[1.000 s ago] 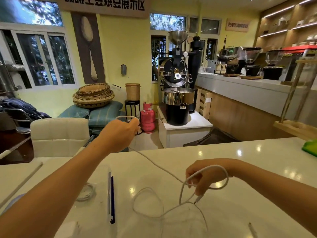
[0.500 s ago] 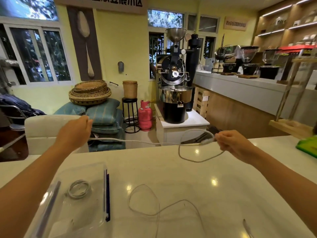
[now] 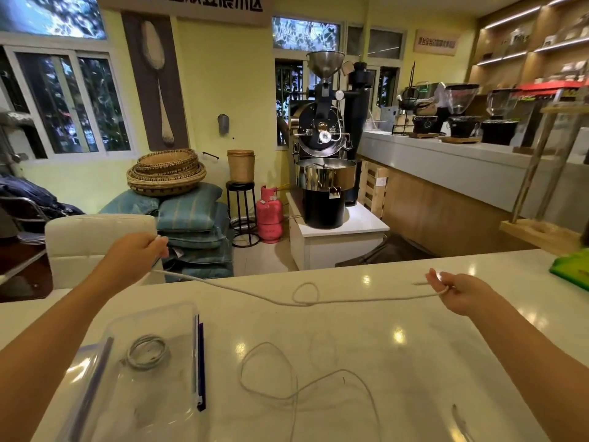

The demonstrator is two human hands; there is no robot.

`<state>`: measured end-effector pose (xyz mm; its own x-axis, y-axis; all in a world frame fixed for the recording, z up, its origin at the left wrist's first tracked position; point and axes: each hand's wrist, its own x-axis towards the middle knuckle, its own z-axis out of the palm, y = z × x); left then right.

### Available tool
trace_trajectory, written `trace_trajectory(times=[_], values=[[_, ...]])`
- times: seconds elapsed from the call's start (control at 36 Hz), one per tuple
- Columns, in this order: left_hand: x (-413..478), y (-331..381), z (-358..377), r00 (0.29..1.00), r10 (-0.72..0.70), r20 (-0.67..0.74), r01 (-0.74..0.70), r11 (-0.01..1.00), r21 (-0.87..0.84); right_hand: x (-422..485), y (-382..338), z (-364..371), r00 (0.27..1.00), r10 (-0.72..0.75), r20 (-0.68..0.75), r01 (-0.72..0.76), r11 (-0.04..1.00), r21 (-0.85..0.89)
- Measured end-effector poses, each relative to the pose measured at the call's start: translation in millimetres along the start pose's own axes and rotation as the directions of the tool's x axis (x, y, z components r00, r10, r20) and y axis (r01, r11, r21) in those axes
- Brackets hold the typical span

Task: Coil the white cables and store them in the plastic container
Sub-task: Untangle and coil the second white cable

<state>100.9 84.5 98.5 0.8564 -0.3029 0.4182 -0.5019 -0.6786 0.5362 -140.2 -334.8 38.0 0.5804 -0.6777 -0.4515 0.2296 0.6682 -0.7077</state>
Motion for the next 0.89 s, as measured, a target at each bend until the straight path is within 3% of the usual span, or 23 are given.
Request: trace_trajectory(times=[0.06, 0.11, 0.25, 0.44, 0.56, 0.61, 0.67, 0.78, 0.83, 0.89], values=[[-2, 5, -1, 0.999, -0.026, 0.023, 0.029, 0.988, -0.153, 2, 0, -3, 1.0, -0.026, -0.006, 0.026, 0.994, 0.105], [-5, 11, -2, 0.998, -0.04, 0.054, 0.055, 0.947, -0.316, 1, 4, -2, 0.998, -0.065, 0.023, 0.063, 0.995, 0.079], [-17, 46, -3, 0.985, 0.035, 0.171, 0.073, 0.807, -0.586, -10, 22, 22, 0.978, -0.073, 0.196, 0.133, 0.941, -0.311], [-40, 116, 20, 0.938, 0.195, 0.285, 0.078, 0.683, -0.726, -21, 56, 50, 0.954, 0.148, 0.261, 0.088, 0.692, -0.716], [-48, 139, 38, 0.92, 0.205, 0.333, 0.106, 0.689, -0.717, -30, 61, 66, 0.976, 0.026, 0.215, 0.159, 0.587, -0.794], [-49, 146, 44, 0.921, 0.189, 0.341, 0.131, 0.674, -0.727, -44, 62, 74, 0.953, -0.059, 0.298, 0.271, 0.611, -0.744], [-48, 152, 50, 0.923, 0.17, 0.346, 0.156, 0.657, -0.738, -65, 61, 83, 0.869, -0.144, 0.473, 0.448, 0.635, -0.629], [-49, 167, 55, 0.913, 0.165, 0.374, 0.208, 0.602, -0.771, -117, 61, 101, 0.559, -0.315, 0.767, 0.788, 0.491, -0.372], [-51, 174, 54, 0.91, 0.181, 0.374, 0.217, 0.562, -0.798, -139, 64, 109, 0.401, -0.423, 0.812, 0.904, 0.328, -0.275], [-54, 180, 51, 0.902, 0.213, 0.376, 0.222, 0.519, -0.825, -147, 68, 113, 0.214, -0.515, 0.83, 0.976, 0.083, -0.2]])
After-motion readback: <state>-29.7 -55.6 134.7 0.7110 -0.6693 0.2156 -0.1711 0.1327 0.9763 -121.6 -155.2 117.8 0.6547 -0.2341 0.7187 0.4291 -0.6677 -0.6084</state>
